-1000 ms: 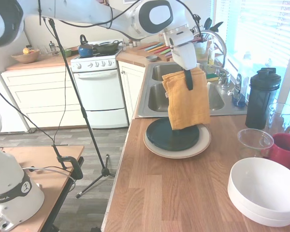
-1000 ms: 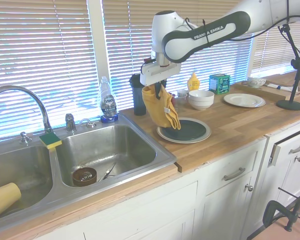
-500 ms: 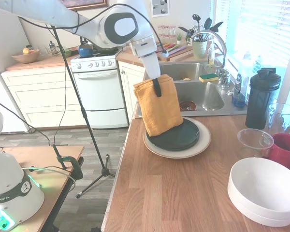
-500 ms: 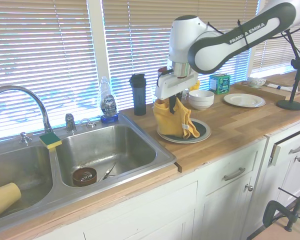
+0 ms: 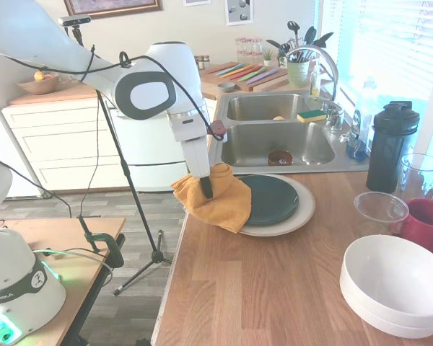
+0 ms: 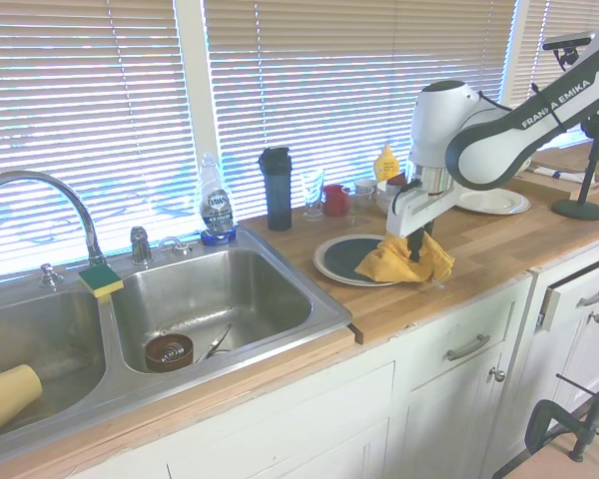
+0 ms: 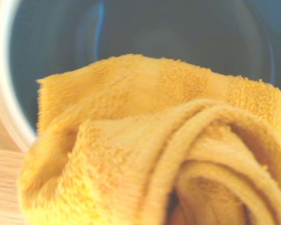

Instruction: Wipe the blue plate in clockwise motion

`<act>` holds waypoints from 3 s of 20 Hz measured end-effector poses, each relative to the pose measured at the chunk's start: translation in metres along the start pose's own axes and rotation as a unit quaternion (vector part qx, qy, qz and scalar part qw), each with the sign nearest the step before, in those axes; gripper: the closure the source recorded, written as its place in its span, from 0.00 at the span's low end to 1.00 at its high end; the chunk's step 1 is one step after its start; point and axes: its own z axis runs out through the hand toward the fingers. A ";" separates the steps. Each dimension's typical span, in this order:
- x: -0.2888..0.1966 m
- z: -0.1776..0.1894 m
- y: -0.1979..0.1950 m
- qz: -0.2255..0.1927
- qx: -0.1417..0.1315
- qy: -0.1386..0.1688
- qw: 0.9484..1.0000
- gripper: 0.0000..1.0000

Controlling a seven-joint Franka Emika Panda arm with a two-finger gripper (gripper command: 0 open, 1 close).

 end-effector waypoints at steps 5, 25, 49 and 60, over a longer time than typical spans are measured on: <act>0.005 0.005 -0.021 -0.027 -0.001 0.000 1.000 1.00; 0.031 0.015 -0.119 -0.032 -0.024 0.001 0.999 1.00; 0.118 0.026 -0.063 0.043 -0.045 0.010 0.998 1.00; 0.024 0.021 -0.083 0.000 -0.037 0.006 0.999 1.00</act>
